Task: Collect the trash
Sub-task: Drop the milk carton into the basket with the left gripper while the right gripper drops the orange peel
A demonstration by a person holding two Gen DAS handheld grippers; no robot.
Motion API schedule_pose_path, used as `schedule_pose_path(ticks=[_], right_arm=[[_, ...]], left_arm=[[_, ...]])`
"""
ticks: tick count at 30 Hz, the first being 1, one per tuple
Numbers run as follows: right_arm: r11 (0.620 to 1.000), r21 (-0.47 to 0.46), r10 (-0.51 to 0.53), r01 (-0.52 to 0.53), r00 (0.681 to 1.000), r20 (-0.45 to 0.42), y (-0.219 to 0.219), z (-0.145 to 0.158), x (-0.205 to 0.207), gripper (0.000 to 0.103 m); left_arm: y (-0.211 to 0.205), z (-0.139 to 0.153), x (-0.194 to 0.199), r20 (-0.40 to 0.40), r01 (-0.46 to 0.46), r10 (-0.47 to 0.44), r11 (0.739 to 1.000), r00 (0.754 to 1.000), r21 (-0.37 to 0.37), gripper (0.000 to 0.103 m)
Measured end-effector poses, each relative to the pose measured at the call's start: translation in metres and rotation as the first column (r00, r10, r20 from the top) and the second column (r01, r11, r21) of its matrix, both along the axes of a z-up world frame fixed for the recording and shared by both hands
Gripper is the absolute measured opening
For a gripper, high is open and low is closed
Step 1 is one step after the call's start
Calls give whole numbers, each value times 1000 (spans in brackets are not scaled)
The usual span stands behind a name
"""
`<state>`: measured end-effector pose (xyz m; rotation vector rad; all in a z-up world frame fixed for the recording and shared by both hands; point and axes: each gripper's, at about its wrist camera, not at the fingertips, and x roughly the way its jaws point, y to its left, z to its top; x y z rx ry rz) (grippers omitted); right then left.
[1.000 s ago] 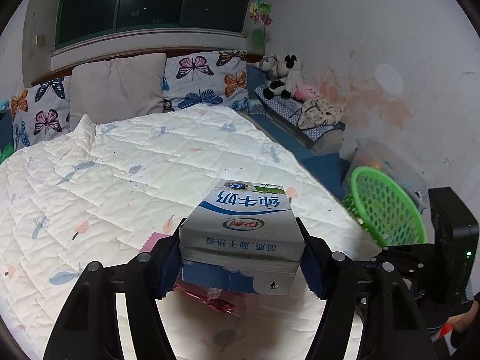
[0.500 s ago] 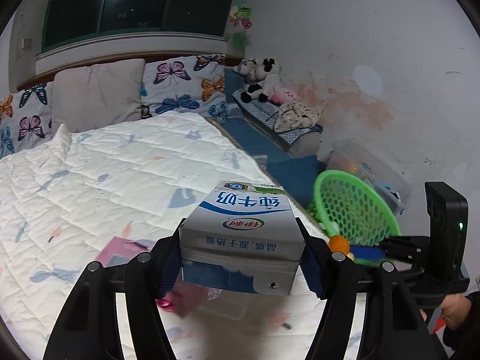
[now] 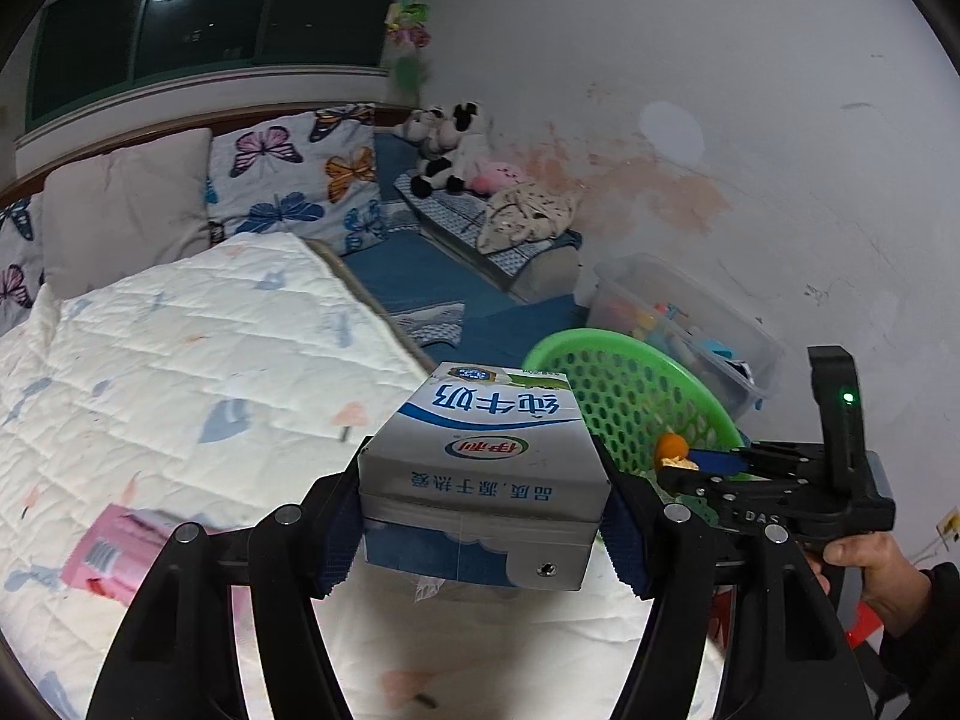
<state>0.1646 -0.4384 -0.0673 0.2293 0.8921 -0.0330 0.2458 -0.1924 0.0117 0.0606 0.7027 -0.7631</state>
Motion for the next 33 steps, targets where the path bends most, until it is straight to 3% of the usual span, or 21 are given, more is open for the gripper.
schedule_pose_path(ticks=[3, 14, 26, 28, 30, 33], right_arm=[[999, 19, -28, 28, 1000, -5, -14, -4, -3, 51], [996, 48, -78, 76, 996, 50, -43, 8, -37, 51], [990, 81, -125, 119, 990, 63, -66, 6, -69, 51], [989, 84, -126, 121, 990, 61, -67, 5, -70, 51], [989, 86, -125, 120, 990, 62, -67, 5, -71, 51], [990, 86, -120, 114, 991, 63, -64, 6, -72, 51]], left_arm=[[-15, 0, -4, 3, 22, -22, 1000, 1000, 12, 65], [-78, -13, -16, -18, 106, -105, 991, 994, 80, 65], [-133, -37, -22, -71, 147, -135, 971, 988, 190, 65], [-137, -39, -22, -78, 154, -142, 969, 987, 193, 70], [-138, -40, -24, -67, 146, -135, 970, 989, 196, 81], [-136, -39, -28, -62, 150, -141, 970, 988, 191, 81]])
